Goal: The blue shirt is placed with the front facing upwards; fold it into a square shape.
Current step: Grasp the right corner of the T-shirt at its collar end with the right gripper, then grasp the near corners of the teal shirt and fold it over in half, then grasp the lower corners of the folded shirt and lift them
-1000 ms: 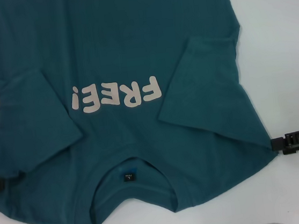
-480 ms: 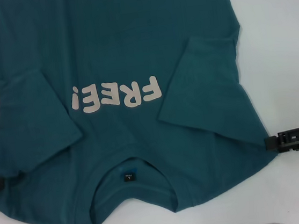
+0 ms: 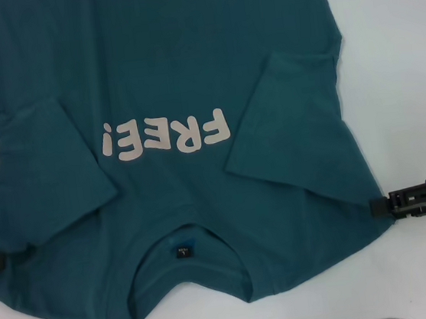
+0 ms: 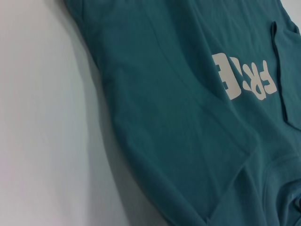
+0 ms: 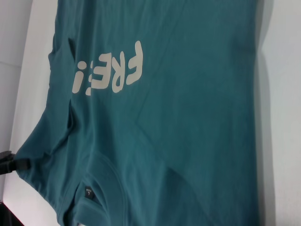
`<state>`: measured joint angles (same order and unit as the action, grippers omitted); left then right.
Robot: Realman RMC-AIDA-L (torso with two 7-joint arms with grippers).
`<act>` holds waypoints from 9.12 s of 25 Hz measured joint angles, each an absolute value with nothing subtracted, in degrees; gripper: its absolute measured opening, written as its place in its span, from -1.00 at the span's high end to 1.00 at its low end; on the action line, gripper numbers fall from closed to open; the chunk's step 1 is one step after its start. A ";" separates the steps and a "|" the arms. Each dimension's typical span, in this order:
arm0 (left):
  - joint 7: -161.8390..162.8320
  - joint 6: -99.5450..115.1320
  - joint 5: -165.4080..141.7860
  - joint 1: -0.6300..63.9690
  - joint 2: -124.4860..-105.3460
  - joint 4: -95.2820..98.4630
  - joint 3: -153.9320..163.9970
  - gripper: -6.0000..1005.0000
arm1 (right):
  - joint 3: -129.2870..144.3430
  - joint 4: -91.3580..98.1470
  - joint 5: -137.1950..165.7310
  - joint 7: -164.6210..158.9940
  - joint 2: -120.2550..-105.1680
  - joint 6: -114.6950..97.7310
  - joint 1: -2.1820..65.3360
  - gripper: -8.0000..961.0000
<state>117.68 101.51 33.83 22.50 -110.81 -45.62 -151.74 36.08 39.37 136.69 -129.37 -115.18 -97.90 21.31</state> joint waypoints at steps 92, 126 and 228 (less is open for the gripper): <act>116.24 109.29 29.43 21.84 -107.69 -45.52 -151.08 0.93 | 25.19 35.51 136.77 -116.50 -114.98 -104.96 13.82 0.92; 118.23 90.56 37.49 47.55 -106.92 -36.67 -158.44 0.93 | 19.13 35.42 135.08 -122.94 -112.32 -92.50 36.27 0.91; 115.38 73.76 59.95 35.39 -118.41 -45.77 -156.09 -0.56 | 24.19 37.75 127.58 -116.27 -116.83 -69.49 33.93 -0.59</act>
